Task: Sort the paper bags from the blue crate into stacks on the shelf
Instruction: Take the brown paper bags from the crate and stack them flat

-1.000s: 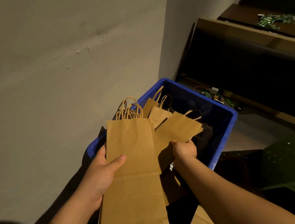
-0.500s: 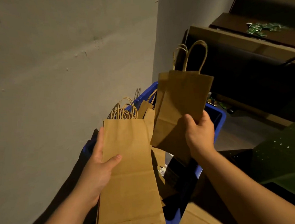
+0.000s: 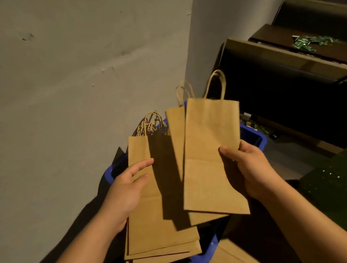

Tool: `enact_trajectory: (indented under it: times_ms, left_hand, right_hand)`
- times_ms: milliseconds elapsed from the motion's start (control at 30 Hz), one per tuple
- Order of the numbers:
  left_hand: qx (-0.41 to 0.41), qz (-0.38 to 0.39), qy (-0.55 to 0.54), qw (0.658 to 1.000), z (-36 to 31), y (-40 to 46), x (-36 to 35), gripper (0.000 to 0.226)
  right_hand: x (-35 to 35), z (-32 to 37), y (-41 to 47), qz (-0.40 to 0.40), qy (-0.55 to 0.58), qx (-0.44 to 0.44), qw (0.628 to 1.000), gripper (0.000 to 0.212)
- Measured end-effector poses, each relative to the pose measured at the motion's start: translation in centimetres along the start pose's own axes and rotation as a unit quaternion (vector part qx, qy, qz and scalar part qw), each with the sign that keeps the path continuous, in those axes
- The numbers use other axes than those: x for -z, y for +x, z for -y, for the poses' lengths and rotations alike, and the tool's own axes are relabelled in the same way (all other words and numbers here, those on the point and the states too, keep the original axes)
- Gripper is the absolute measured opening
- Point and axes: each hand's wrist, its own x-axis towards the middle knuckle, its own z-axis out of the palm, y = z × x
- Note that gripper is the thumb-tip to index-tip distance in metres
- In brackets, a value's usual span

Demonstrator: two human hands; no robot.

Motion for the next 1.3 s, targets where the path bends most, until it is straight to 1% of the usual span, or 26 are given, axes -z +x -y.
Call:
enact_trajectory:
  times_ms: [133, 233, 300, 367, 467, 500, 567, 633, 700, 733, 800, 867, 900, 967, 1000, 1067, 1167, 1200, 1300]
  left_hand:
    - [-0.011, -0.014, -0.026, 0.999, -0.6, -0.3, -0.6, 0.02]
    - [-0.002, -0.026, -0.054, 0.998, -0.8, -0.3, -0.8, 0.021]
    - [-0.007, -0.026, -0.062, 0.998, -1.0, -0.3, -0.9, 0.022]
    - [-0.03, -0.016, -0.061, 0.998, -0.9, -0.4, -0.8, 0.038]
    - [-0.043, -0.007, -0.051, 0.998, -0.7, -0.6, -0.5, 0.078]
    - [-0.034, -0.013, -0.043, 0.998, -0.6, -0.6, -0.5, 0.086]
    - [-0.015, -0.029, -0.031, 0.999, -0.4, -0.6, -0.4, 0.094]
    - [-0.007, -0.03, -0.039, 0.999, -0.2, -0.7, -0.5, 0.093]
    - [-0.011, -0.02, -0.061, 0.998, 0.2, -0.8, -0.7, 0.085]
    - [-0.017, -0.014, -0.072, 0.997, 0.3, -1.0, -0.8, 0.078]
    - [-0.027, 0.006, -0.102, 0.994, 0.1, -1.5, -1.0, 0.054]
    - [-0.021, 0.024, -0.137, 0.99, 0.0, -2.0, -1.2, 0.035]
    - [-0.014, 0.032, -0.15, 0.988, -0.2, -2.2, -1.3, 0.034]
    - [0.003, 0.04, -0.172, 0.984, -0.4, -2.2, -1.5, 0.045]
    - [0.017, 0.037, -0.183, 0.982, -0.4, -2.1, -1.6, 0.047]
    - [0.039, 0.029, -0.191, 0.98, -0.4, -1.9, -1.6, 0.048]
    - [0.057, 0.01, -0.162, 0.985, -0.2, -1.7, -1.7, 0.063]
    - [0.057, 0.001, -0.138, 0.989, -0.2, -1.6, -1.7, 0.063]
    - [0.042, -0.027, -0.068, 0.996, -0.1, -1.7, -1.7, 0.047]
  right_hand:
    - [-2.1, -1.2, -2.0, 0.031, 0.012, -0.033, 0.999, 0.025]
    - [-3.3, -1.8, -3.3, 0.063, 0.008, -0.052, 0.997, 0.025]
    - [-3.9, -2.2, -3.9, 0.077, -0.013, -0.058, 0.995, 0.02]
    - [-4.6, -2.7, -4.4, 0.082, -0.037, -0.065, 0.994, 0.014]
    - [-5.2, -3.3, -4.6, 0.072, -0.052, -0.074, 0.993, 0.01]
    - [-5.4, -3.5, -4.6, 0.063, -0.057, -0.069, 0.994, 0.011]
    - [-5.8, -3.8, -4.7, 0.031, -0.079, -0.048, 0.995, 0.012]
    - [-6.3, -4.2, -4.7, -0.006, -0.096, -0.023, 0.995, 0.013]
    - [-6.8, -4.5, -4.7, -0.023, -0.106, 0.0, 0.994, 0.021]
    - [-7.0, -4.5, -4.8, -0.023, -0.122, 0.015, 0.992, 0.026]
    - [-7.3, -4.5, -4.8, -0.007, -0.158, 0.035, 0.987, 0.038]
    - [-7.7, -4.4, -4.7, 0.024, -0.174, 0.026, 0.984, 0.054]
    - [-7.9, -4.3, -4.7, 0.038, -0.187, 0.014, 0.981, 0.063]
    - [-8.0, -4.2, -4.8, 0.052, -0.222, 0.005, 0.974, 0.083]
    - [-8.1, -4.1, -4.9, 0.062, -0.23, 0.008, 0.971, 0.089]
    - [-8.2, -4.0, -4.9, 0.075, -0.232, 0.014, 0.97, 0.089]
    - [-8.5, -4.2, -4.9, 0.085, -0.258, 0.017, 0.962, 0.086]
    - [-8.5, -4.2, -4.9, 0.085, -0.264, 0.017, 0.961, 0.086]
    - [-8.7, -4.3, -4.9, 0.077, -0.26, 0.016, 0.962, 0.087]
